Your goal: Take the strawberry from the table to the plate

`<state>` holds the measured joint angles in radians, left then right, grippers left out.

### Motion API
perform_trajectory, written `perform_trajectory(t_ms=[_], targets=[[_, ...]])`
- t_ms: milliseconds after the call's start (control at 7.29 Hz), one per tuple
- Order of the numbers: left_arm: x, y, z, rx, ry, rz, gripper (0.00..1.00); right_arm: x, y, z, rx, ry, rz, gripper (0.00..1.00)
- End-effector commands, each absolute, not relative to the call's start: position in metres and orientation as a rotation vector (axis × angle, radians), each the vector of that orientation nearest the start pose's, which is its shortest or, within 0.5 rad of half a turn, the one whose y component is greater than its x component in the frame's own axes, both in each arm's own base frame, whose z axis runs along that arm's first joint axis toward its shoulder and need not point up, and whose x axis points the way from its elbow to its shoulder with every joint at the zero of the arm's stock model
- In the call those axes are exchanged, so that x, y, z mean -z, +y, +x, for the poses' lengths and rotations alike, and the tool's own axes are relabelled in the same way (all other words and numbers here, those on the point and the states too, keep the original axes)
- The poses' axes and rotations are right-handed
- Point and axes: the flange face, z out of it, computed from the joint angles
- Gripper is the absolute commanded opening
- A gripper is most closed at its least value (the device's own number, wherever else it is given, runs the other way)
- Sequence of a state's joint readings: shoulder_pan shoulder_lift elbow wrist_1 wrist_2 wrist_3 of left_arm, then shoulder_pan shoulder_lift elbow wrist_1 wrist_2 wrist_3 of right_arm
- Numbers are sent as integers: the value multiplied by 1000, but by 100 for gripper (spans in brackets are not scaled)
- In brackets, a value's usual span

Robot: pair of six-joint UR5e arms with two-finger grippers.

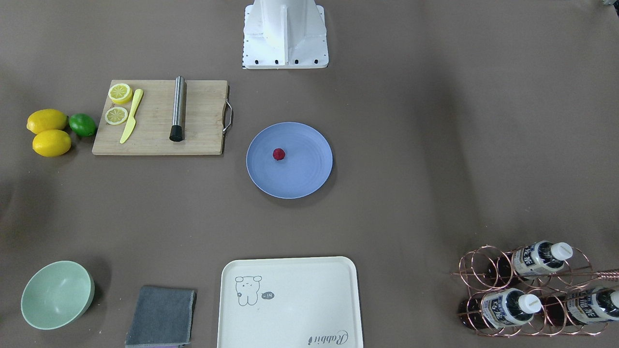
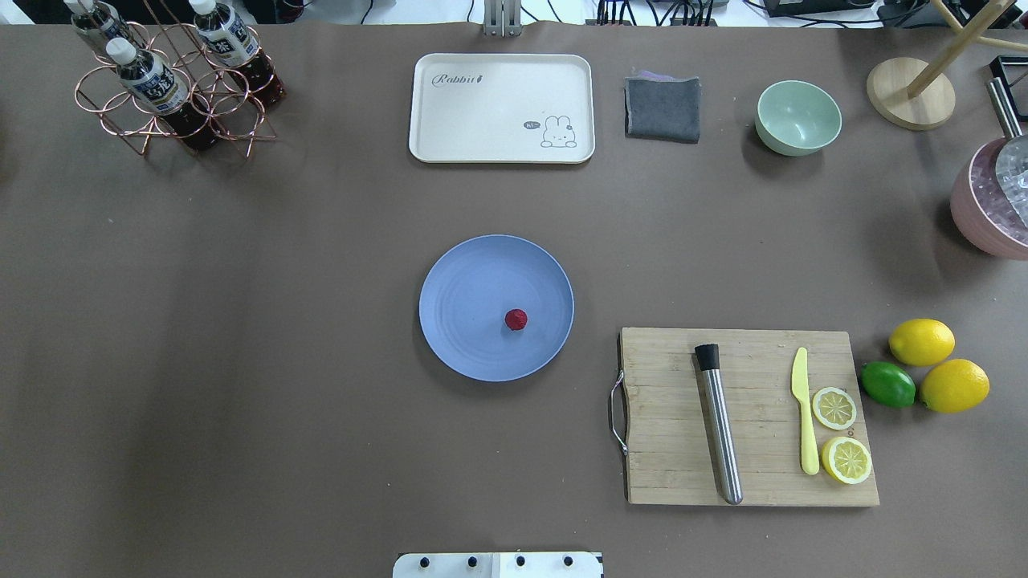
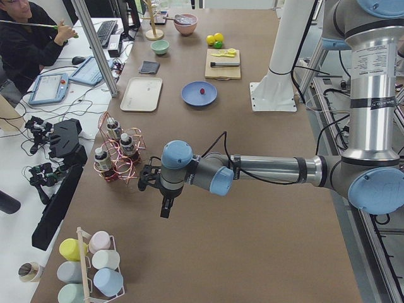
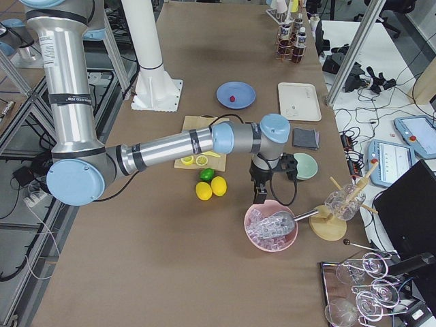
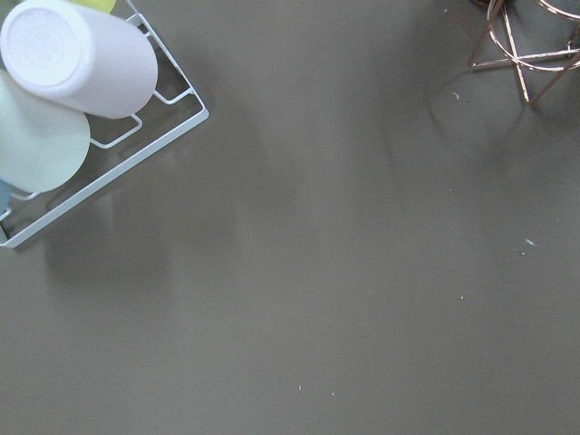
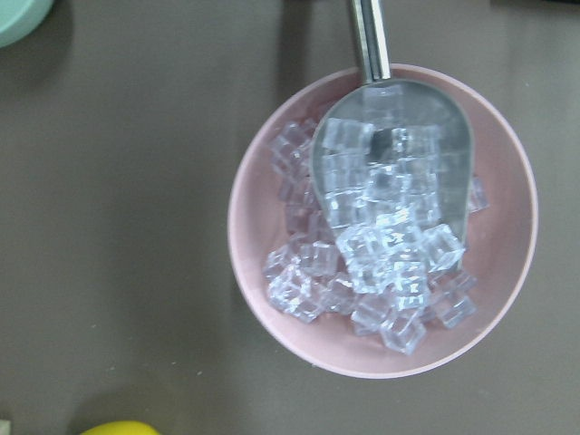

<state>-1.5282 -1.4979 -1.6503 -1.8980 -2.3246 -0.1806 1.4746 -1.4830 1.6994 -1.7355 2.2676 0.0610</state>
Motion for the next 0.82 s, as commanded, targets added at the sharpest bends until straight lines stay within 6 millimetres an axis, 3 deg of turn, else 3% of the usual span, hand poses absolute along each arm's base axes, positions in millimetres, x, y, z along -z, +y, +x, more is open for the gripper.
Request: perform_trajectory(t_ms=[0,685], targets=[[-620,-482,-55,13,802,203,99,-626,-530,49,9,-703,26,100],[-615,-490,-56,14,801,201,99,-622,-528,58,-12,-729,36,100]])
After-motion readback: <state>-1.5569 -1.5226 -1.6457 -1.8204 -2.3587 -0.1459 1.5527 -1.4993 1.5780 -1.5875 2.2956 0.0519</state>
